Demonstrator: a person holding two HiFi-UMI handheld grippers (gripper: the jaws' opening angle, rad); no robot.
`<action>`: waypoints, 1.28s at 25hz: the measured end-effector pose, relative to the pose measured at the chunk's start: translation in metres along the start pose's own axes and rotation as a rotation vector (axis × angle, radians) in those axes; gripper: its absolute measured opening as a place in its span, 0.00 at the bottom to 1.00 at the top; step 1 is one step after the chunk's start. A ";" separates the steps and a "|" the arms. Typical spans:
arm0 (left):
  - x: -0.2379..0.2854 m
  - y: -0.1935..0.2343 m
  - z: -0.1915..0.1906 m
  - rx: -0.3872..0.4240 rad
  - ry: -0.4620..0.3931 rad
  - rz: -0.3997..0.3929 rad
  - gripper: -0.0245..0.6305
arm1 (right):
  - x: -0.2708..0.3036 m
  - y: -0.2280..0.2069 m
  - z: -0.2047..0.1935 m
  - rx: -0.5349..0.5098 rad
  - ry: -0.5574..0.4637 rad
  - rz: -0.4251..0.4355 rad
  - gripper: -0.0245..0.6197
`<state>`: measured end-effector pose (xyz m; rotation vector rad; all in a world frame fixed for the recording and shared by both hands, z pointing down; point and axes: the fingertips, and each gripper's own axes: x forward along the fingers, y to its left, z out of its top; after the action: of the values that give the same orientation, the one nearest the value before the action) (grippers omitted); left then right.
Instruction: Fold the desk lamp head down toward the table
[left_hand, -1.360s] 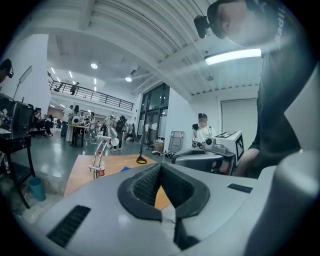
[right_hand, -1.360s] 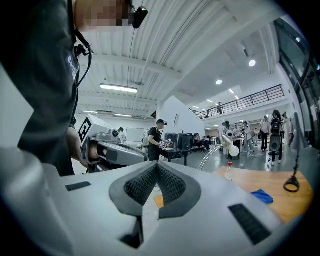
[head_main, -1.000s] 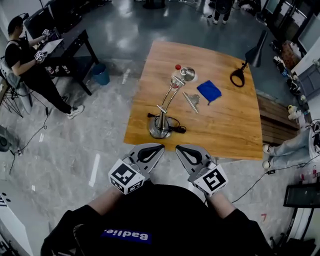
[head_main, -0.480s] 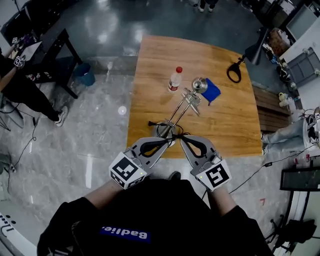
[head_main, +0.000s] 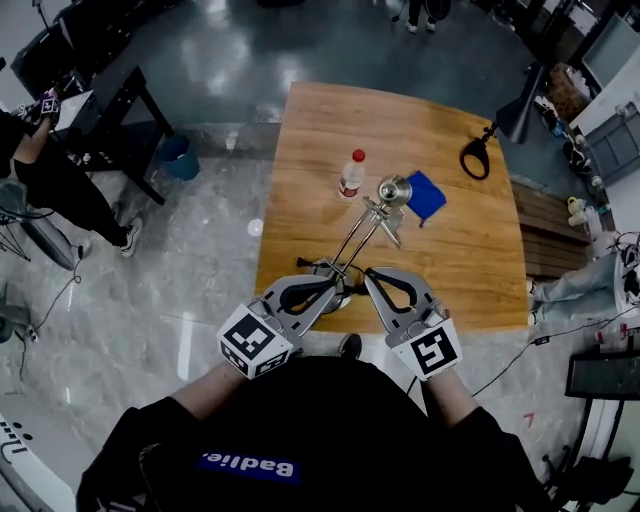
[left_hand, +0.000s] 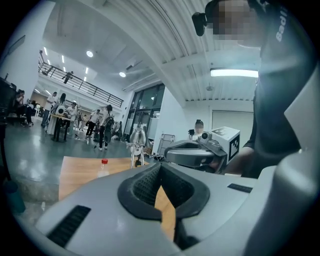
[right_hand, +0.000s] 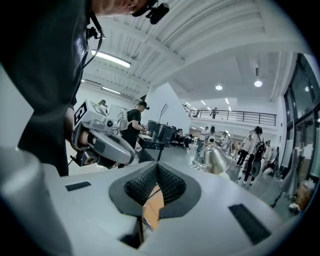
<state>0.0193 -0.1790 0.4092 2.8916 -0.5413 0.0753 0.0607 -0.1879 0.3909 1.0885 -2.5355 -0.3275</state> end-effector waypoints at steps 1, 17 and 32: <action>0.002 0.001 0.000 -0.003 0.000 0.004 0.05 | 0.000 -0.005 -0.002 -0.030 0.017 -0.010 0.05; 0.011 0.010 -0.012 -0.016 0.019 0.065 0.05 | 0.024 -0.055 -0.040 -0.736 0.292 -0.149 0.22; 0.009 0.016 -0.023 -0.008 0.053 0.118 0.05 | 0.045 -0.076 -0.046 -1.044 0.313 -0.190 0.22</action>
<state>0.0212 -0.1924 0.4353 2.8391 -0.7009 0.1657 0.1003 -0.2759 0.4164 0.8259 -1.5814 -1.2329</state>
